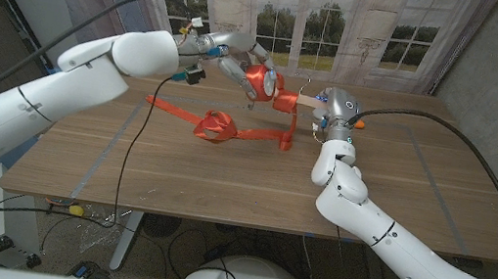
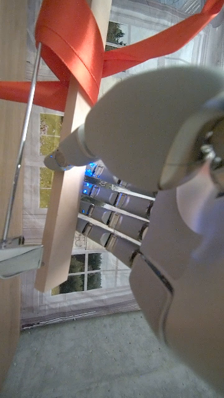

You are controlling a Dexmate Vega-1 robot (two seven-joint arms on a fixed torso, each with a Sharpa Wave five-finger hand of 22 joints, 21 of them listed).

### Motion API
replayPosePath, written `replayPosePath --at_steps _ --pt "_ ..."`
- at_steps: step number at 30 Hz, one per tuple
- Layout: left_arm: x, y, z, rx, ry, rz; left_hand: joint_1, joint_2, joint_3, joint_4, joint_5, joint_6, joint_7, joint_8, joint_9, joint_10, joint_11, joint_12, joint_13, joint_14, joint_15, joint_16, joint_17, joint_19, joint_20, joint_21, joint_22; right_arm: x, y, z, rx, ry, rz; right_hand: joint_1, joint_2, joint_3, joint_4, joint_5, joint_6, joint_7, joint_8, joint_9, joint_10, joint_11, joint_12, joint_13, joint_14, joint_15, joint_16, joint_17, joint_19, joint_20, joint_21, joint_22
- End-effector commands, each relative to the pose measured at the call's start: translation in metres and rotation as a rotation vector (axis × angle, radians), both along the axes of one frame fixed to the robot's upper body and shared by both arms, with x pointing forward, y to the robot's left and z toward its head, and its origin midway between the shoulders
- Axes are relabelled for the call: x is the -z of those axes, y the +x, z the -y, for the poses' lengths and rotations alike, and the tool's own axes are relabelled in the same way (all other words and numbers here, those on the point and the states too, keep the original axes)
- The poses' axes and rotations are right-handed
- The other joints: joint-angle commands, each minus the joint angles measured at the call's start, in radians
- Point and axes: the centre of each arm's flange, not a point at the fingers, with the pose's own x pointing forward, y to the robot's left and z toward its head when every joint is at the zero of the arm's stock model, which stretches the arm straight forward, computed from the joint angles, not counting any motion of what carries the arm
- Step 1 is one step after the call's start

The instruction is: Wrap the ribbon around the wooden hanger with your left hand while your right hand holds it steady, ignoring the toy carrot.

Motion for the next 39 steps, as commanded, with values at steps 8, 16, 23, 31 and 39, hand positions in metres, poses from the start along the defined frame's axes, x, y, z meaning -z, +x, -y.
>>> replayPosePath --at_steps 8,16,23,31,39 --pt "0.033 0.035 -0.007 -0.087 0.022 -0.108 0.207 0.214 0.069 0.06 0.005 0.205 0.195 -0.003 0.005 0.289 -0.033 -0.002 0.354 0.071 -0.085 0.004 0.006 -0.007 -0.101 0.0 0.002 -0.009 0.012 -0.01 0.028 -0.055 -0.281 -0.005 0.023 0.012 0.016 -0.011 0.08 0.033 0.024 0.04 0.068 -0.007 0.006 0.005 -0.005 -0.114 0.006 0.013 -0.011 0.003 0.0 0.0" --pt "0.048 0.043 -0.007 -0.086 0.019 -0.15 0.207 0.214 0.069 0.06 0.004 0.21 0.194 -0.004 0.004 0.288 -0.031 -0.005 0.355 0.07 -0.084 0.003 0.006 -0.008 -0.101 0.001 0.002 -0.003 0.025 -0.009 0.077 -0.069 -0.394 -0.005 0.026 0.008 0.017 -0.017 0.075 0.032 0.021 0.038 0.055 -0.007 0.001 0.004 -0.01 -0.111 0.011 0.023 -0.02 0.006 -0.002 -0.001" --pt "0.061 0.051 -0.009 -0.098 0.014 -0.178 0.204 0.215 0.068 0.061 0.001 0.2 0.196 -0.009 0.007 0.281 -0.038 -0.01 0.356 0.065 -0.083 0.002 0.007 -0.01 -0.101 0.0 0.002 0.002 0.034 -0.006 0.089 -0.063 -0.453 -0.007 0.03 0.004 0.019 -0.021 0.067 0.026 0.018 0.038 0.045 -0.011 -0.004 0.003 -0.013 -0.112 0.015 0.029 -0.024 0.008 -0.003 -0.001" --pt "0.08 0.062 -0.013 -0.148 0.021 -0.205 0.205 0.216 0.065 0.062 -0.007 0.197 0.194 -0.016 0.003 0.278 -0.045 -0.019 0.35 0.052 -0.082 0.001 0.012 -0.016 -0.101 -0.004 0.001 0.006 0.045 -0.004 0.09 -0.067 -0.526 -0.005 0.032 0.001 0.018 -0.025 0.062 0.023 0.015 0.037 0.034 -0.009 -0.011 0.001 -0.014 -0.112 0.017 0.033 -0.025 0.009 -0.003 -0.001" --pt "0.101 0.074 -0.021 -0.178 -0.016 -0.257 0.206 0.221 0.063 0.063 -0.014 0.193 0.185 -0.018 0.007 0.273 -0.05 -0.026 0.348 0.048 -0.083 0.002 0.017 -0.02 -0.099 -0.006 0.001 0.014 0.058 -0.004 0.088 -0.075 -0.595 -0.004 0.041 -0.002 0.02 -0.031 0.049 0.021 0.01 0.037 -0.006 -0.012 -0.032 -0.005 -0.018 -0.112 0.02 0.038 -0.03 0.009 -0.004 -0.002"
